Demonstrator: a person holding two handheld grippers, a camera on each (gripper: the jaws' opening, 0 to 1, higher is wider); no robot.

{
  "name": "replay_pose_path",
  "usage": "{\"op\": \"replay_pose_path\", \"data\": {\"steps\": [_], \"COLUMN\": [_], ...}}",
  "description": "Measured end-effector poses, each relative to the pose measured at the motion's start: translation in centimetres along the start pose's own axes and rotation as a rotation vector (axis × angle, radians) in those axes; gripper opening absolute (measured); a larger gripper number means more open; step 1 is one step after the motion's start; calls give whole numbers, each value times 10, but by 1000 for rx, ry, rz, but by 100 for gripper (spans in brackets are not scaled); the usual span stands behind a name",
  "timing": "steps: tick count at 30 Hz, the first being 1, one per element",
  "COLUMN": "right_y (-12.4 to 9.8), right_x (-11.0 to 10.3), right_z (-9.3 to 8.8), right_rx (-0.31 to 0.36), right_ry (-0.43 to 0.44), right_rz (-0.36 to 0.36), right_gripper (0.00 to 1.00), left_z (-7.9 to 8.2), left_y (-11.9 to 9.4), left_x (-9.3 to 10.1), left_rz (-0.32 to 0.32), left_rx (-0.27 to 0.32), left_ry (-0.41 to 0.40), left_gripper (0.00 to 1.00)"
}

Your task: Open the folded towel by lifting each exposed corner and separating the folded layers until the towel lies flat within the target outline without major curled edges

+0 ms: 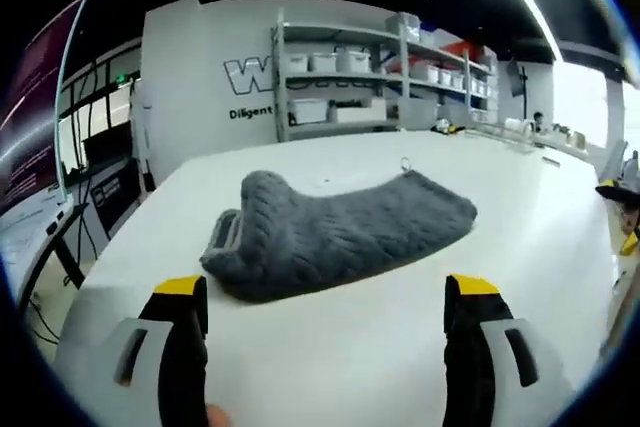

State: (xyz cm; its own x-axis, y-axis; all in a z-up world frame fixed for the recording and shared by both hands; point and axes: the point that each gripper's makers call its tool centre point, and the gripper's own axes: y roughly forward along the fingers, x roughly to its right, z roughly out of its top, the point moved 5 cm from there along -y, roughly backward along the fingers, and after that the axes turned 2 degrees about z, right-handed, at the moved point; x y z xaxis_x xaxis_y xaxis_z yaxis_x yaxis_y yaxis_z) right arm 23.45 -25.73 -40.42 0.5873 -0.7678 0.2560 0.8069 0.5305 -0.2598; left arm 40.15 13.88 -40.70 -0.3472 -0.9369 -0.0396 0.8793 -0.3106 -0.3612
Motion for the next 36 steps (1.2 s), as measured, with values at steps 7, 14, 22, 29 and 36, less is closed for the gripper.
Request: {"op": "replay_pose_path", "data": {"steps": [7,14,22,29,36], "right_y": [9,15,20,29,38], "right_x": [2,-8,-20,-29,-42], "right_z": [-1,-1,2,0,1], "right_rx": [-3,-13,-13,-33,-43], "right_ry": [17,13,-7,-15,-35], "right_rz": [6,44,68,95,131], "right_gripper": [88,88,88,88,88], "left_z": [1,-4,-8,-11,-22], "left_y": [-16,-27,-48,-70,-80], "left_x": [15,27,42,57,58], "left_rz": [-26,-44,-100,-170,-170], "left_rx": [47,86,135,208,212], "left_ry": [52,72,42,21,16], "left_gripper": [99,99,99,99,99]}}
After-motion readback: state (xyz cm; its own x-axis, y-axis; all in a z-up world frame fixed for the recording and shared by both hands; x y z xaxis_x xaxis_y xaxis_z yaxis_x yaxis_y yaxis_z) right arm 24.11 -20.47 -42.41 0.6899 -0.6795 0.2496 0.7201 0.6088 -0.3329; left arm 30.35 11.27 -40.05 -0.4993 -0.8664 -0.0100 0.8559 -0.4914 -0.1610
